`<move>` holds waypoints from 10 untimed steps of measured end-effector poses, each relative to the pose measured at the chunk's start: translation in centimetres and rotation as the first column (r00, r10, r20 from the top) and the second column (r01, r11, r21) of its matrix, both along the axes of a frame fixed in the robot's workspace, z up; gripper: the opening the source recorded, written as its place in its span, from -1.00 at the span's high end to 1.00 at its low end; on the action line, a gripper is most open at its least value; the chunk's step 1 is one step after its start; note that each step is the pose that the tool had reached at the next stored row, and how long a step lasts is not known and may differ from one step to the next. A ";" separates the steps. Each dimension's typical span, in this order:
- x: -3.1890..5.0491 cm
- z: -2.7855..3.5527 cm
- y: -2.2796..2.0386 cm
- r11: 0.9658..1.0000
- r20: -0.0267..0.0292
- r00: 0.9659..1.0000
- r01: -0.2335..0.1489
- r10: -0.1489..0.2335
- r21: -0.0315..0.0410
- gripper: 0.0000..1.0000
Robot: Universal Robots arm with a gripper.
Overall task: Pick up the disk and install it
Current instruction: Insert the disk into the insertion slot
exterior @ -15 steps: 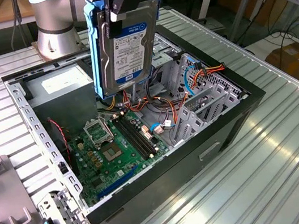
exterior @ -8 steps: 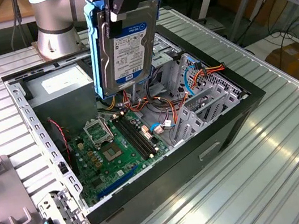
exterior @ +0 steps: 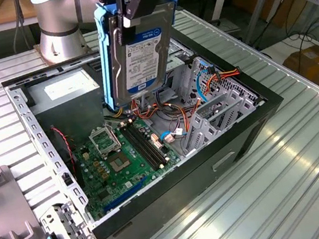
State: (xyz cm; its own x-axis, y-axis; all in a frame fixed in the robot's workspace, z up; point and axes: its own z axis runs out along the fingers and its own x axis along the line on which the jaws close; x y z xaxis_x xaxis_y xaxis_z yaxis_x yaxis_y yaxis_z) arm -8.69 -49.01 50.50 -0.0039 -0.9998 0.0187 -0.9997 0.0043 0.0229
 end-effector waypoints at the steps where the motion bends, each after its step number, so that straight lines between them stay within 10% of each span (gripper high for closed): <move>1: 0.01 -0.01 -0.34 1.000 0.000 1.000 0.000 0.000 0.000 0.26; 10: 2.92 -0.28 -1.41 1.000 0.000 1.000 0.000 0.000 0.000 0.26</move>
State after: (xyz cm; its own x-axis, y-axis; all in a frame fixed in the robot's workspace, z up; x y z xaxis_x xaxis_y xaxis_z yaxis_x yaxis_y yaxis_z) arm -5.77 -50.42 50.22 -0.0038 -0.9998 0.0187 -0.9997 0.0043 0.0231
